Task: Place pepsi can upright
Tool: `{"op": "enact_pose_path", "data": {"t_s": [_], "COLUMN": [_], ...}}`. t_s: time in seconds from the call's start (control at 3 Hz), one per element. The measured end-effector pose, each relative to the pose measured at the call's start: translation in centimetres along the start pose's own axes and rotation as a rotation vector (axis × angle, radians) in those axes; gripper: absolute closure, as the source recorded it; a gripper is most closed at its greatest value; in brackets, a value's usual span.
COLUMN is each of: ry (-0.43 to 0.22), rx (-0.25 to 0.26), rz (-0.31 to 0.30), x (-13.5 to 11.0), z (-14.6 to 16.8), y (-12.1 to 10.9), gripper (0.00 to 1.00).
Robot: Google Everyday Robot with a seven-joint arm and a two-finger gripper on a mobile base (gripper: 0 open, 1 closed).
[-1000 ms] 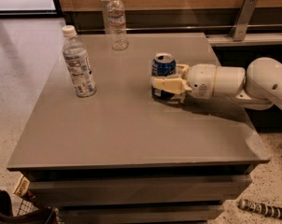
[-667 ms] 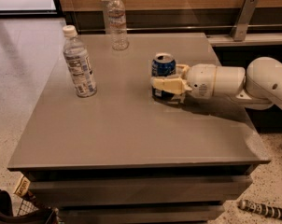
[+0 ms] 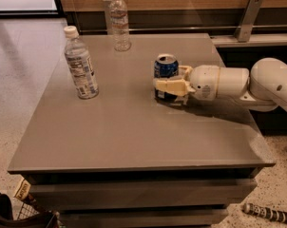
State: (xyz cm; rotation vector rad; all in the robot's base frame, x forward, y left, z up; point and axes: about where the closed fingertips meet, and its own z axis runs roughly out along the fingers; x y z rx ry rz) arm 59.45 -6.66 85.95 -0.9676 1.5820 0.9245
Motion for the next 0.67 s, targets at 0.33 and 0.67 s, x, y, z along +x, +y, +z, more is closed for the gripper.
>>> {"op": "enact_pose_path", "data": {"t_s": [0.33, 0.67], "ry": [0.000, 0.000], "rx": [0.000, -0.005], "rz": [0.000, -0.001], "x": [0.00, -0.05], "z": [0.01, 0.24], "y": [0.00, 0.14], "gripper": [0.33, 0.10]}}
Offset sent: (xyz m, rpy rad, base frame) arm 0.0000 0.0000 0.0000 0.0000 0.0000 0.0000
